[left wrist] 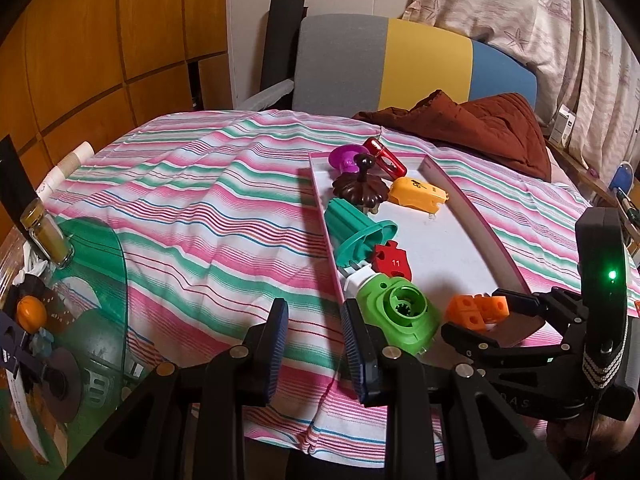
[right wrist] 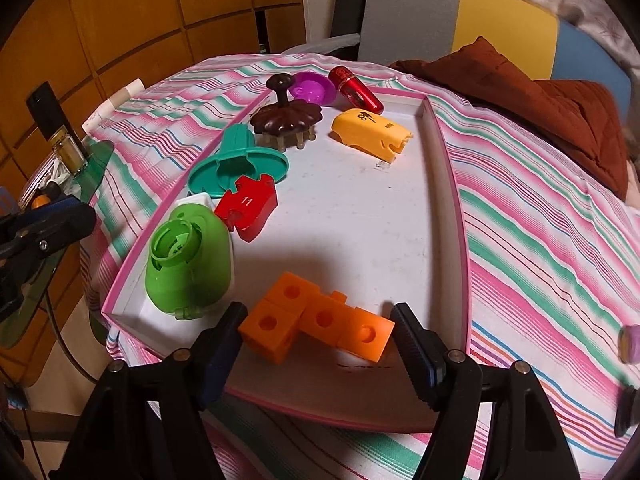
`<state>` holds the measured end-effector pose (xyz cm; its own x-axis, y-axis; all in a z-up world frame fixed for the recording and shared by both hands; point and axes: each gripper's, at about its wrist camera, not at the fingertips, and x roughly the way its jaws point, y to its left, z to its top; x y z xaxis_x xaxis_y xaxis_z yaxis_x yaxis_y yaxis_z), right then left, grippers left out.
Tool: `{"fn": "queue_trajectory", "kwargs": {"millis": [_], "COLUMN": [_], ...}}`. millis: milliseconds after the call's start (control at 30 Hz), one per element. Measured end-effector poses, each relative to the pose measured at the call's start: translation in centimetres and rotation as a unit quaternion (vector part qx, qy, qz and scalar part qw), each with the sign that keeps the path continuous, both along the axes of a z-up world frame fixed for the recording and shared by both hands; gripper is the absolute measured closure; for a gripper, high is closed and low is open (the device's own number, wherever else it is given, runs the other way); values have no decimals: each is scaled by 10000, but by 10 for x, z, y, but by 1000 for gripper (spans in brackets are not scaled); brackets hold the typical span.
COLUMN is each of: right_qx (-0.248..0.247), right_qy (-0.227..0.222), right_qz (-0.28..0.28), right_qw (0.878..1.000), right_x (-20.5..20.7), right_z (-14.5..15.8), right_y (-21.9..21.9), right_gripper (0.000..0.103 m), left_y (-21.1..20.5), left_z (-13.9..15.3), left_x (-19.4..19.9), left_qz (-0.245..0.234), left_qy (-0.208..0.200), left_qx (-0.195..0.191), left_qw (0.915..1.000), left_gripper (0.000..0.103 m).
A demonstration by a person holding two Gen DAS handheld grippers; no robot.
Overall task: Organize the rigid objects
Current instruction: 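Carry the orange cubes into the white tray and open the right tool, then move the right tool back toward the dark cup while the left tool approaches the purple egg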
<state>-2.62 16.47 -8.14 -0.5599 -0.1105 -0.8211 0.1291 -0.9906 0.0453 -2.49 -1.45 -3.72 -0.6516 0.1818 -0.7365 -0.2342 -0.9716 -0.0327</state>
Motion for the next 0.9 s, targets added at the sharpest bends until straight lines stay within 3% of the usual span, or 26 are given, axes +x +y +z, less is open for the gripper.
{"fn": "queue_trajectory", "kwargs": {"millis": [200, 900], "right_qx": [-18, 16], "right_qy": [36, 451], "right_qz": [2, -268], "right_qw": [10000, 9986], "right_x": [4, 20], "right_z": [6, 32], "right_y": [-1, 18], "right_gripper": [16, 16], "left_y": [2, 23], "left_z": [2, 7], "left_x": [2, 8], "left_qz": [-5, -257], "left_qy": [46, 90], "left_qx": [-21, -145], "left_qw": [10000, 9995], "left_gripper": [76, 76]}}
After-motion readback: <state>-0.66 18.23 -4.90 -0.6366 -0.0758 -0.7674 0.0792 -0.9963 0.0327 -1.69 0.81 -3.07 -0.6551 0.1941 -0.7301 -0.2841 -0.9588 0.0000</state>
